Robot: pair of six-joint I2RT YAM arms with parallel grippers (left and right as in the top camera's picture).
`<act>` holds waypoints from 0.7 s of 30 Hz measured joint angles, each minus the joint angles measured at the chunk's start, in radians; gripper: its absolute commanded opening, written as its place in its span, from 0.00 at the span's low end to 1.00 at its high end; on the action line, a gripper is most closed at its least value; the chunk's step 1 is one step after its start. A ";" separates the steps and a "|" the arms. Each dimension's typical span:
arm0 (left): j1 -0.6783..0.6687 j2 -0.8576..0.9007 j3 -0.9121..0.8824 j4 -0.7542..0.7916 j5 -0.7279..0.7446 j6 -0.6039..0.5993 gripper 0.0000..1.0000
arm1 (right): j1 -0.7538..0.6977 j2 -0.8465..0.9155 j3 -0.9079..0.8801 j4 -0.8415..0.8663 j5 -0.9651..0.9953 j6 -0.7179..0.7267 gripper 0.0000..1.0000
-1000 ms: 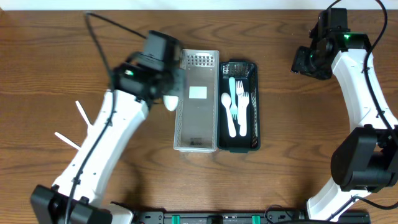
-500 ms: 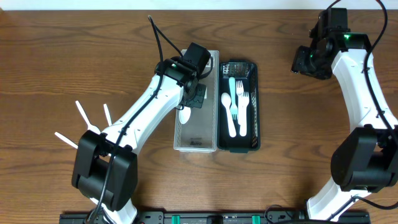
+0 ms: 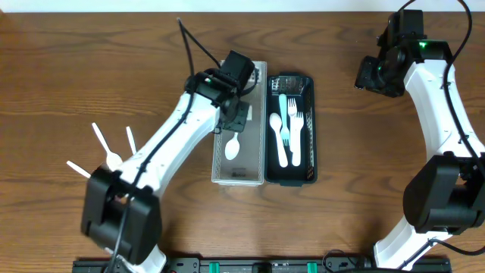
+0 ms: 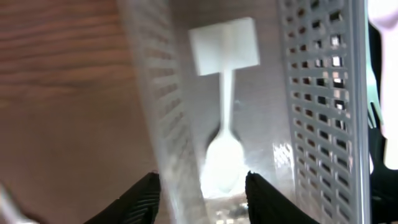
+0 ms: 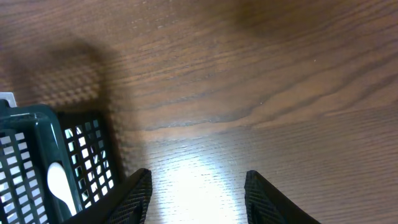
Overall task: Pack container
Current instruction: 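Carry the spoon right and release it into the grey basket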
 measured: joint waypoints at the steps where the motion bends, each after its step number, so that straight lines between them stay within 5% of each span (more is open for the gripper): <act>1: 0.012 -0.027 0.000 -0.008 -0.012 -0.003 0.57 | 0.000 0.000 0.000 0.000 0.000 0.000 0.51; 8: 0.286 -0.296 0.027 -0.123 -0.081 -0.034 0.88 | 0.000 0.000 0.000 0.000 0.000 0.000 0.52; 14: 0.623 -0.338 0.005 -0.194 -0.059 -0.057 0.92 | 0.000 0.000 0.000 0.000 0.000 0.000 0.52; 21: 0.776 -0.229 -0.148 -0.084 0.063 -0.050 0.92 | 0.000 0.000 0.000 0.000 0.000 0.000 0.52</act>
